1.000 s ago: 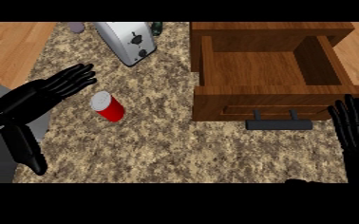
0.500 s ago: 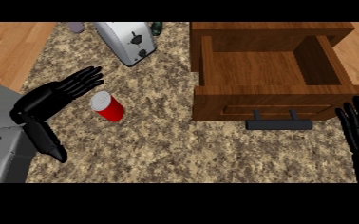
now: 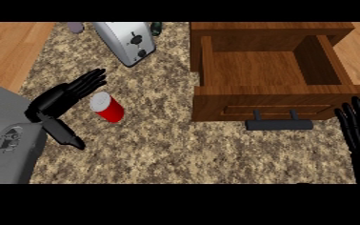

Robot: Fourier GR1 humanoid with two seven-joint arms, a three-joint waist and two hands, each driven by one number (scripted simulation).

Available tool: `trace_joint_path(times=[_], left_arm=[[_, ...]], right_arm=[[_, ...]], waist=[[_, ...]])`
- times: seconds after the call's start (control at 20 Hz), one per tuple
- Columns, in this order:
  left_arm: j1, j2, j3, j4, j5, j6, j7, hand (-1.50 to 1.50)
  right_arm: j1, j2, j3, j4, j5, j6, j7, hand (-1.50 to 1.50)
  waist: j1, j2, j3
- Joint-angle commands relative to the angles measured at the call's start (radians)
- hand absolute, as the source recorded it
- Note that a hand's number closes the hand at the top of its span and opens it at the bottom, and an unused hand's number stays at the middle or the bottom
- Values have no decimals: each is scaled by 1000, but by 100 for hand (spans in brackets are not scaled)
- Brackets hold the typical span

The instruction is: Pick up the can, place it into the drawer and close the drawer

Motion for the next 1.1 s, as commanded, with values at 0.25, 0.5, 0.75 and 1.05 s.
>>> trace_joint_path(times=[0.25,0.5,0.75,1.05], left_arm=[[-70,16,-52,210,-111,9,-248,-150],[-163,81,-55,364,-129,-6,-315,-150],[-137,59,-115,427,-179,53,-420,-150],[-159,73,-144,548,-214,88,-506,-150]], right_arm=[[-21,35,9,65,31,-6,-62,-150],[-44,39,17,49,53,-24,-38,-150],[18,5,-18,-25,-9,31,-21,-150],[-7,39,37,-26,48,-2,5,-150]], waist=[[-2,2,0],[-9,5,-1],[-17,4,-1],[-16,7,-2]])
